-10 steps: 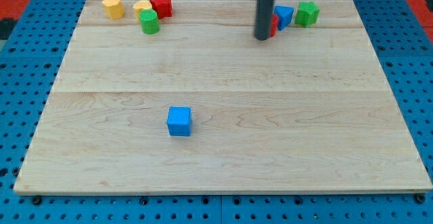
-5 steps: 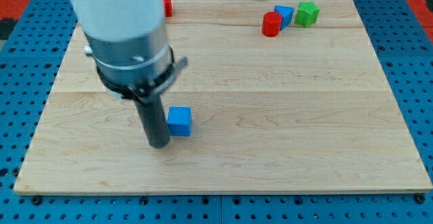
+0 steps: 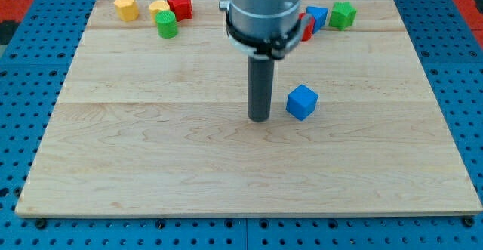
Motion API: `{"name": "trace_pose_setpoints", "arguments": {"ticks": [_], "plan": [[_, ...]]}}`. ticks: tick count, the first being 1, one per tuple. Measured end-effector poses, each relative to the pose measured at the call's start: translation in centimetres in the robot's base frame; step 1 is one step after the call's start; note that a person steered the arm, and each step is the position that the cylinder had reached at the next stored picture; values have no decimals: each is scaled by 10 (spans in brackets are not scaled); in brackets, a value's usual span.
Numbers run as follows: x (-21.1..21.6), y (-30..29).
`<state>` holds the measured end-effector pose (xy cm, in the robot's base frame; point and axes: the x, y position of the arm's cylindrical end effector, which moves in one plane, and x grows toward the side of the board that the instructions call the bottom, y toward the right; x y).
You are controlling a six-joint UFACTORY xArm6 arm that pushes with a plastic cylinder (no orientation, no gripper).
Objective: Slide the blue cube into the bottom of the green star
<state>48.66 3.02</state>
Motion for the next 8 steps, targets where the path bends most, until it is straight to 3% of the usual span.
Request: {"name": "trace_pose_setpoints", "arguments": {"ticks": [1, 2, 4, 6, 8], "plan": [[-9, 47], [-68, 73], [-76, 128], [-171, 137], [-163, 160]]}}
